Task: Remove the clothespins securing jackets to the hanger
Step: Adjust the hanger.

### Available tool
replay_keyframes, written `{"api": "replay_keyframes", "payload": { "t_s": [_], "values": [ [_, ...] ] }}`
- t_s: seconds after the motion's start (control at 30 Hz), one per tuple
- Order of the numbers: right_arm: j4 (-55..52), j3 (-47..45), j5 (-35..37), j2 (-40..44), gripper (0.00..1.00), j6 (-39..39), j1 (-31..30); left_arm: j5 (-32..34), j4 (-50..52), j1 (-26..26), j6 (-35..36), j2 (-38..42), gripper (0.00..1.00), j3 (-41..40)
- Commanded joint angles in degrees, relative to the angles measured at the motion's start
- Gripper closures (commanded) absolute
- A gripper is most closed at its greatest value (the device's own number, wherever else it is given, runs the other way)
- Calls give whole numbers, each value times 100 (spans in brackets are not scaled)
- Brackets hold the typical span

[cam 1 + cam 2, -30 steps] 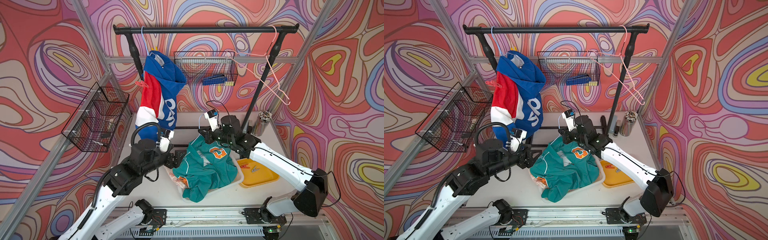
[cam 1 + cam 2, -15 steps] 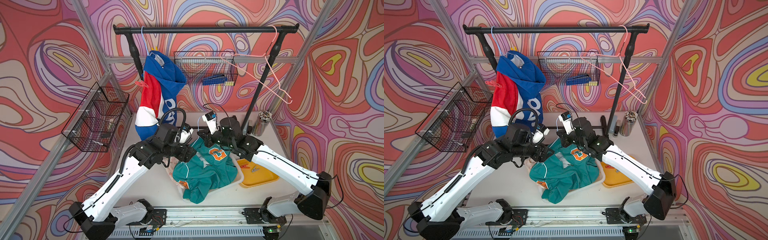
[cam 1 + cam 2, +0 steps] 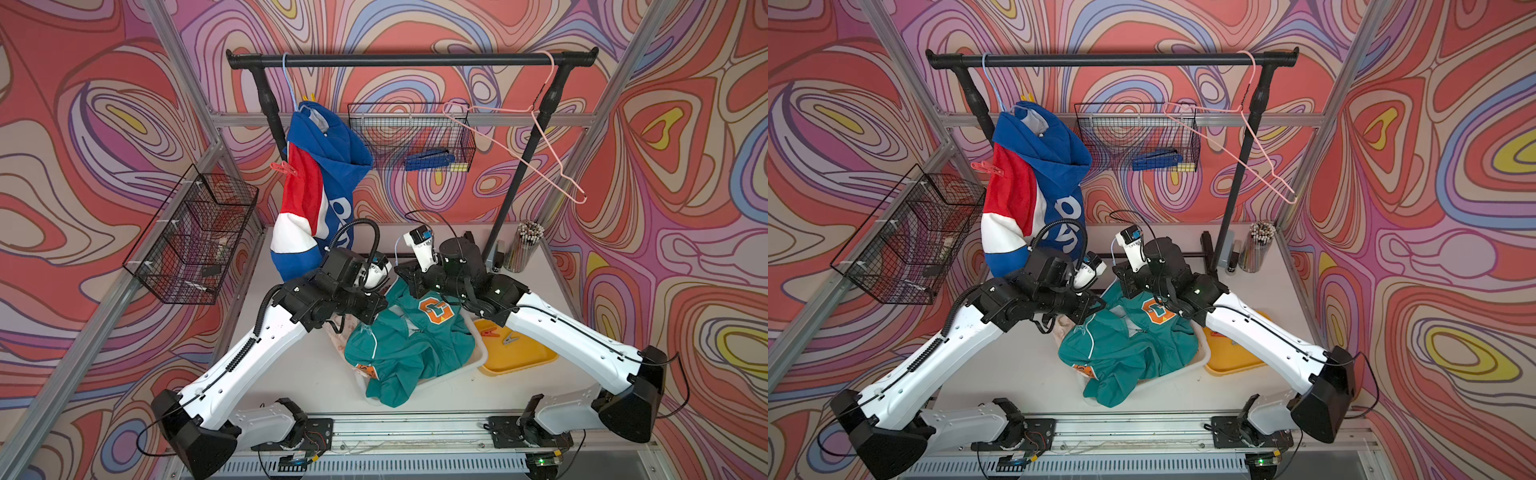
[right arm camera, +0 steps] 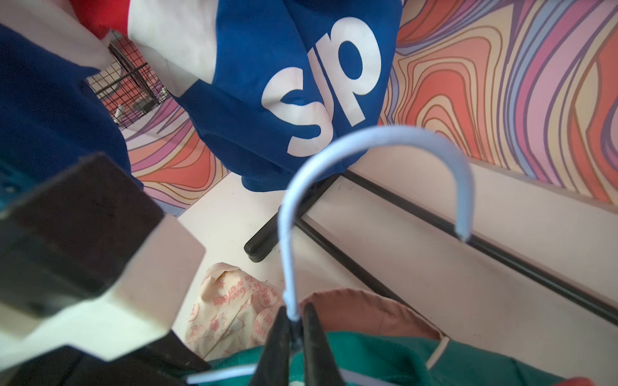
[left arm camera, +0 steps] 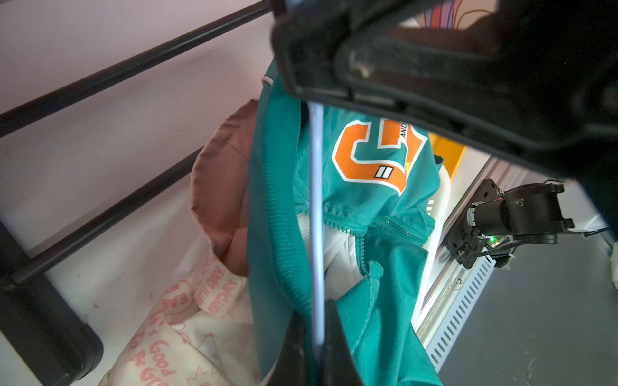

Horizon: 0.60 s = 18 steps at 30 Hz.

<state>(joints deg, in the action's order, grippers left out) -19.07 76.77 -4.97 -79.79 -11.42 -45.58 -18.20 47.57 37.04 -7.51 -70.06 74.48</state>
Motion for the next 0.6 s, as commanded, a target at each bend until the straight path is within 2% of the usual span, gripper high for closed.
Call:
{"api": "replay_keyframes", "payload": {
  "t_s": [0.0,0.03,0.13,0.3,0.4,0.57],
  "values": [
    [170,-132,420,375,65,-287,-24,-320,-119,45,95,147,100,-214],
    [46,-100,640,414,53,-389,-19,-259,-154,50,109,172,100,-261],
    [-406,-41,948,502,37,-830,217,135,-242,49,189,272,100,-337],
    [-918,-277,402,670,31,-1593,1191,780,-584,55,561,617,100,-406],
    [-1083,-464,21,739,26,-1917,1741,924,-842,109,806,778,100,-446],
    [-1144,-805,-541,983,20,-2299,2462,1742,-1180,805,1384,797,100,-668]
  ]
}}
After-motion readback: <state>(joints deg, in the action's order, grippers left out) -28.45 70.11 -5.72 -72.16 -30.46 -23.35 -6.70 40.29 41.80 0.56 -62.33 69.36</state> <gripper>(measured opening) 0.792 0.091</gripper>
